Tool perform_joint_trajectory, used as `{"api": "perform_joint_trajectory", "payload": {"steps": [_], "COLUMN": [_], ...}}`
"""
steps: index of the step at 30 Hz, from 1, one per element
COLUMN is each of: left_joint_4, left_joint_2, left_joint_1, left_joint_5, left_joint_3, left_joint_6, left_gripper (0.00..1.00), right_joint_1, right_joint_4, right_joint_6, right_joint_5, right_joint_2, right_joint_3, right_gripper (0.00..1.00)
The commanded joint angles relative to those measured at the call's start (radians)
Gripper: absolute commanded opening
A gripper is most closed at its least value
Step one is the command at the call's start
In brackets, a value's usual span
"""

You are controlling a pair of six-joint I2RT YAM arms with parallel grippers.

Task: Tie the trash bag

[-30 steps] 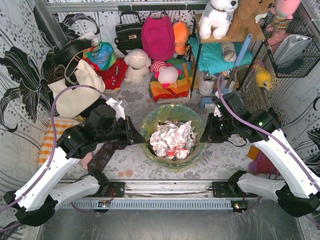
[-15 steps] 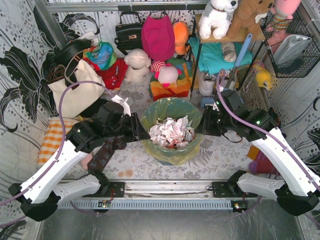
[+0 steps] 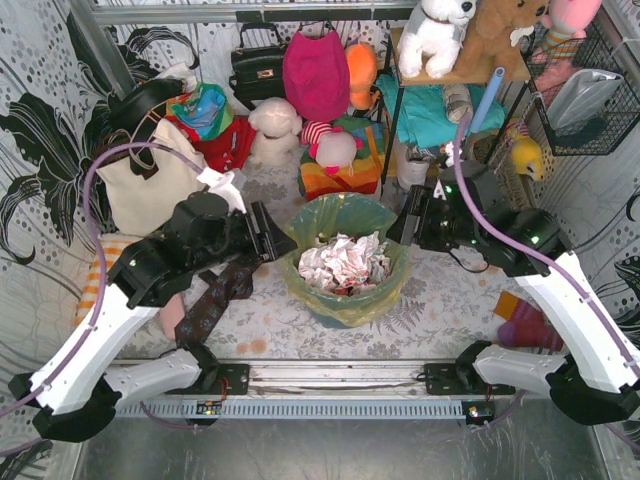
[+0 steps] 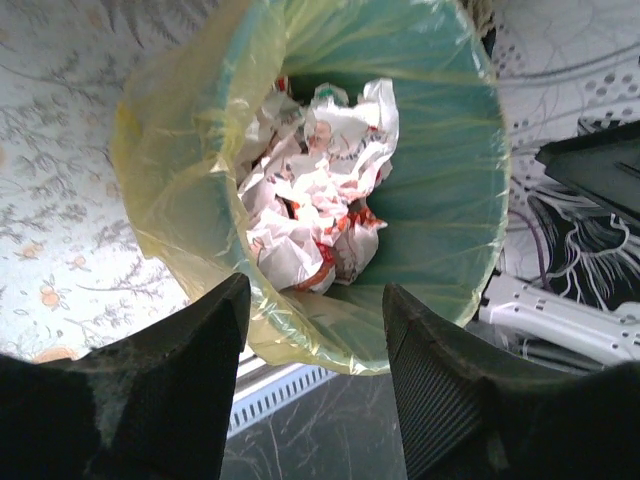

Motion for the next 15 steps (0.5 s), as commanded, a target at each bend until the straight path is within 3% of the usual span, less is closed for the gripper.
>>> {"api": "perform_joint_trajectory", "payload": {"steps": [1,10,15], "left_joint_4": [-0.007,0.027,0.06], "left_joint_2": [-0.041,-0.089,-0.062], "left_joint_1": [-0.004,-0.004,-0.004], "left_joint_5": [-0.131,-0.15,-0.101], "left_joint_3": [0.052,-0.006,-0.021], "left_joint_6": [0.005,-0.014,0.006], "left_gripper": [0.65,0.67,0.66], "right_joint_1": [0.007,0.007,0.007], "right_joint_4": [-0.04,-0.267,-0.247], "right_joint_6": [-0.033,0.015,0.052], "right_joint_5": [0.061,0.276,0.287], "right_joint_2": [-0.012,-0.058,-0.177], "right_joint_3": [0.093,0.144,-0.012], "right_gripper": [0.58,0.59,0.61]}}
